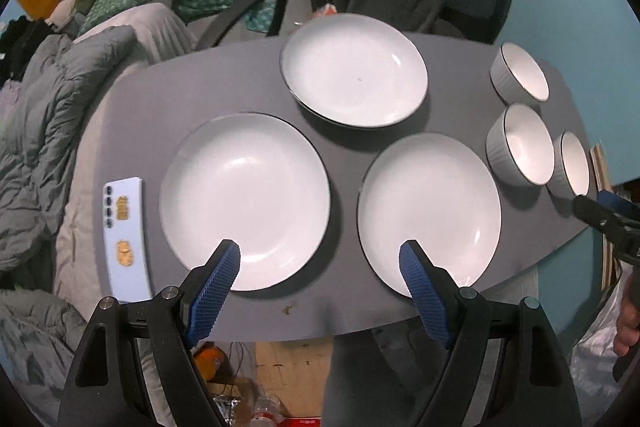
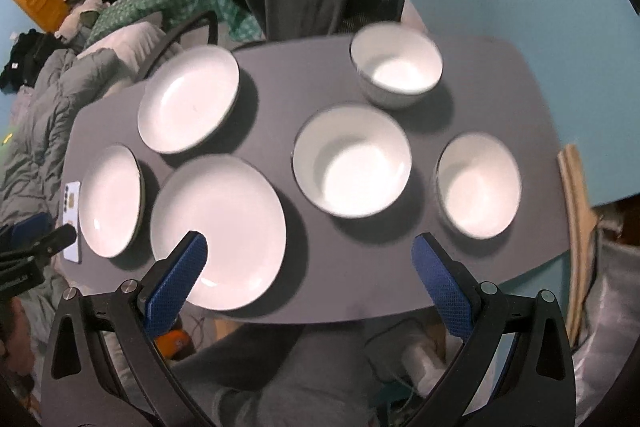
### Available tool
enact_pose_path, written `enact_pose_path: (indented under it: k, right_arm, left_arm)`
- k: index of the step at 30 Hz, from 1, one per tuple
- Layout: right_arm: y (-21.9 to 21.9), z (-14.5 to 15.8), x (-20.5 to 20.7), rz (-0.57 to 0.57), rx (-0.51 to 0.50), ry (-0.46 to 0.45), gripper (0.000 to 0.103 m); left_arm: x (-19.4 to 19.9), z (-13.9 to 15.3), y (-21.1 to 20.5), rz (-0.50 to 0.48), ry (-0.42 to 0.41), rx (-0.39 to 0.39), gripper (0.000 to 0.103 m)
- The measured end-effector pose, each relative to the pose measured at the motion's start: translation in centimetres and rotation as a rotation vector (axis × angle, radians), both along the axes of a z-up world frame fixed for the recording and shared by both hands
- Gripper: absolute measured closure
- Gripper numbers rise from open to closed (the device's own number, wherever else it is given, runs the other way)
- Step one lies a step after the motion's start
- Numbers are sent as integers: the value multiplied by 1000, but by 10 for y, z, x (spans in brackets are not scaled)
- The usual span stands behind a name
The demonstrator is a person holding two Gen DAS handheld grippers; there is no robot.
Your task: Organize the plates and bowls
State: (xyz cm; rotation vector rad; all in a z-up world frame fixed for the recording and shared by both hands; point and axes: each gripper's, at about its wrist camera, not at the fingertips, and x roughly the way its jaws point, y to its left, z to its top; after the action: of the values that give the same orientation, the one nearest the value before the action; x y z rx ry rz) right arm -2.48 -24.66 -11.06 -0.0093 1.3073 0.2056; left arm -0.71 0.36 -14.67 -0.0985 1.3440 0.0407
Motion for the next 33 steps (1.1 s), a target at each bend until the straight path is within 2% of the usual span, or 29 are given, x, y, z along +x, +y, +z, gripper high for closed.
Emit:
enact_pose_path:
  k: [5,13,22,26,27,29,30,33]
  right_arm:
    - [-5,-33,-5,-6,30,66,2]
    - [-4,-66,1,-6,127,134,2]
    - [8,-84,12,89,131,149,14]
    - [11,-88,13,127,128,158,27]
    - [12,-90,14,135,126,158,35]
    - [11,-94,14,153,122,161,47]
    - [11,-95,14,159,124,162,54]
    - [9,-95,15,167,140,164,65]
  left_arm:
    - [3,-25,-12,-37,30,3,20]
    - [9,-54,-26,-68,71,-8,20]
    - [16,-69,-32,-60,77,-17,20]
    - [16,-77,-33,-49,102,-41,23]
    - [16,-78,-32,-44,101,-48,25]
    - [16,-81,-31,-41,109,-41,38]
    - [16,-82,-31,-39,117,-23,40]
    - [20,-81,-32,-34,105,-5,48]
